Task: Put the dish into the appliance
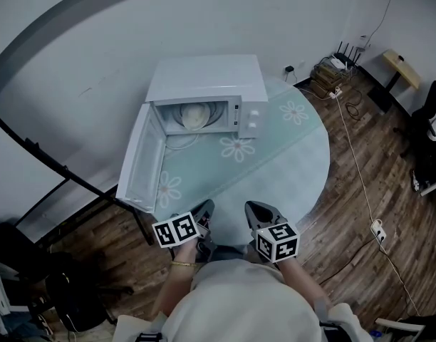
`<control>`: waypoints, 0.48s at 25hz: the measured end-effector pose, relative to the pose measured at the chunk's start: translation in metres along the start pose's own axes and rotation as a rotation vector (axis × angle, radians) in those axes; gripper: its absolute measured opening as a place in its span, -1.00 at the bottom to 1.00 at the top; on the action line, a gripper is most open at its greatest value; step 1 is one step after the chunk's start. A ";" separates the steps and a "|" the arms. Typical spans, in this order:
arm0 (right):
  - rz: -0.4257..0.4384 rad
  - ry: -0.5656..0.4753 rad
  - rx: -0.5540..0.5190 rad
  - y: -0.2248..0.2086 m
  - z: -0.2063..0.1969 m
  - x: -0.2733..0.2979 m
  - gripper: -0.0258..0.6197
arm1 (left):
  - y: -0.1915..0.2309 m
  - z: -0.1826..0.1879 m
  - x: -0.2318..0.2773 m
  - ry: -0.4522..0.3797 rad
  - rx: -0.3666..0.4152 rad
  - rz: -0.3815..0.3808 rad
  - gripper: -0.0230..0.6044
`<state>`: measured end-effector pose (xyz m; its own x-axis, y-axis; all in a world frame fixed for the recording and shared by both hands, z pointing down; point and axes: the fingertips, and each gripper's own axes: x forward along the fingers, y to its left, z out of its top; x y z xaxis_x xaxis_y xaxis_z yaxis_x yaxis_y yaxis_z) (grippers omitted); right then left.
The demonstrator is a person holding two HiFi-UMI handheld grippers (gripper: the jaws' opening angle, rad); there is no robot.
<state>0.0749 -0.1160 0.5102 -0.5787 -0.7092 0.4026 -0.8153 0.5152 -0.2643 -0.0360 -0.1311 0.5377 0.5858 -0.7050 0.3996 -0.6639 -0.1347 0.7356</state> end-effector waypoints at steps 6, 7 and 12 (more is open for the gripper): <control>-0.006 0.000 -0.002 0.001 -0.001 -0.005 -0.91 | -0.001 -0.001 -0.002 -0.002 -0.004 -0.003 -0.89; -0.007 -0.001 -0.003 0.001 -0.002 -0.005 -0.91 | -0.001 -0.002 -0.002 -0.002 -0.004 -0.004 -0.89; -0.010 -0.001 -0.008 0.001 -0.002 -0.005 -0.91 | 0.000 -0.004 -0.002 0.005 -0.006 -0.006 -0.89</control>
<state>0.0766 -0.1111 0.5097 -0.5706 -0.7148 0.4043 -0.8208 0.5118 -0.2536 -0.0350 -0.1270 0.5387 0.5924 -0.7007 0.3975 -0.6574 -0.1352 0.7413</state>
